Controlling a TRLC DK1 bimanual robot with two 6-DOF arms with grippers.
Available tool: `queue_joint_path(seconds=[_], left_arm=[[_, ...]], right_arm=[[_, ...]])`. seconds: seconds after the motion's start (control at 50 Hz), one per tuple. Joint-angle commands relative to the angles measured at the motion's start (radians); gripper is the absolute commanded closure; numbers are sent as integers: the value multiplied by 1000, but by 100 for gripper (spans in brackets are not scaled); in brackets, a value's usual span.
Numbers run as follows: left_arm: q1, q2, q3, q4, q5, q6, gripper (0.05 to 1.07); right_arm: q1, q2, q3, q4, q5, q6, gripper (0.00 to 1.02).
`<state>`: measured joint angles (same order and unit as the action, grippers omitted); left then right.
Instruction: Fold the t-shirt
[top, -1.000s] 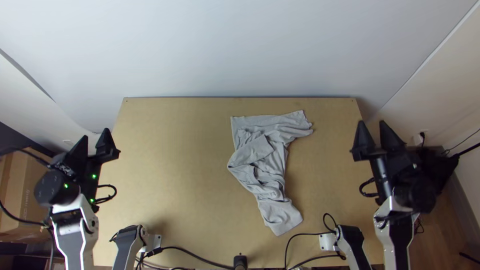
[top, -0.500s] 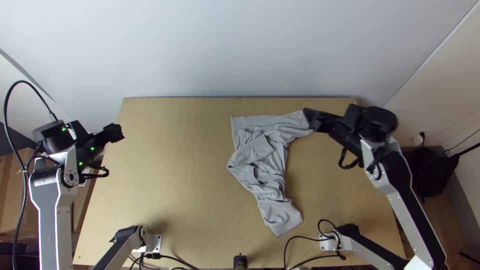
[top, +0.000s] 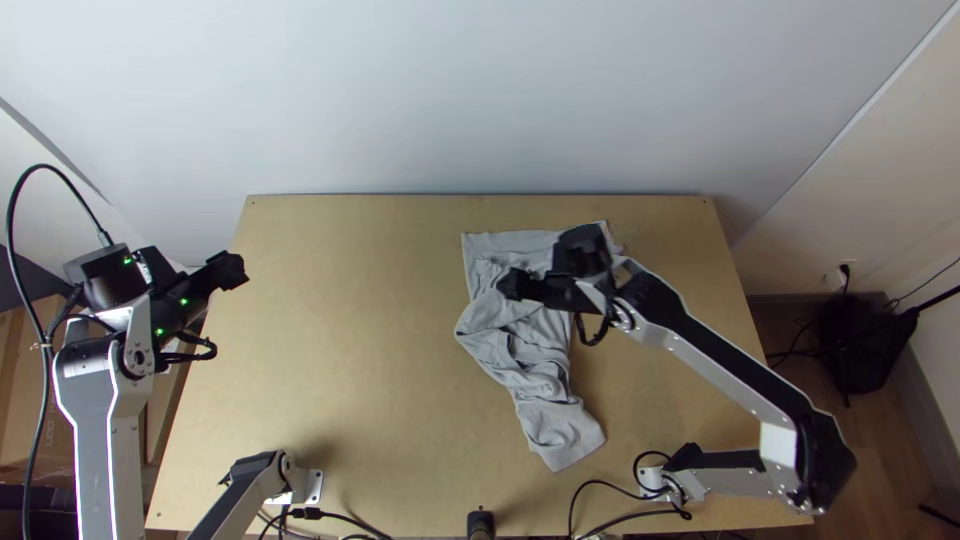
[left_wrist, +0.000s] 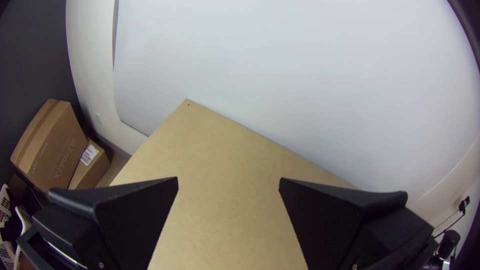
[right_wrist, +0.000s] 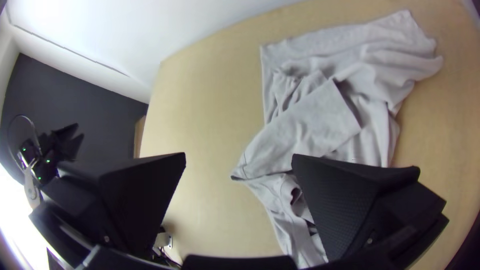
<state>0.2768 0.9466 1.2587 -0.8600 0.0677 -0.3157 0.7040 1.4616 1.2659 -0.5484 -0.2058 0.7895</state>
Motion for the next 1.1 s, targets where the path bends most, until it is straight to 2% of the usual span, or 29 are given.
queue_joint_path(seconds=[0.0,0.08,0.22,0.3,0.4,0.44,0.56,0.72,0.8,0.98,1.0,1.02,1.08], left_arm=[[12,-23,5,-16,12,-22,10],[13,-23,1,-20,12,-22,10],[13,-28,-16,-22,12,-22,10],[15,-28,-16,-20,12,-22,10],[16,-29,-16,-20,12,-23,10],[16,-31,-18,-22,12,-25,10],[19,-35,-28,-20,11,-25,10],[32,-39,-31,-20,11,-23,10],[36,-39,-31,-20,11,-23,10],[39,-39,-31,-19,11,-23,10],[39,-39,-31,-19,11,-23,10],[39,-39,-31,-17,11,-23,10],[39,-35,-35,-17,11,-20,10]], right_arm=[[51,95,84,-65,-3,68,5],[78,172,139,-131,-27,85,5],[104,256,181,-124,-30,88,5],[115,310,211,-139,-92,117,8],[127,358,234,-140,-109,131,13],[129,370,240,-140,-110,137,19],[135,418,263,-140,-113,140,25],[135,470,288,-140,-113,137,25],[134,500,303,-140,-113,134,33],[134,597,354,-148,-122,129,35],[135,602,360,-148,-122,128,41],[135,608,365,-148,-122,123,51],[135,609,372,-125,-73,113,100]])
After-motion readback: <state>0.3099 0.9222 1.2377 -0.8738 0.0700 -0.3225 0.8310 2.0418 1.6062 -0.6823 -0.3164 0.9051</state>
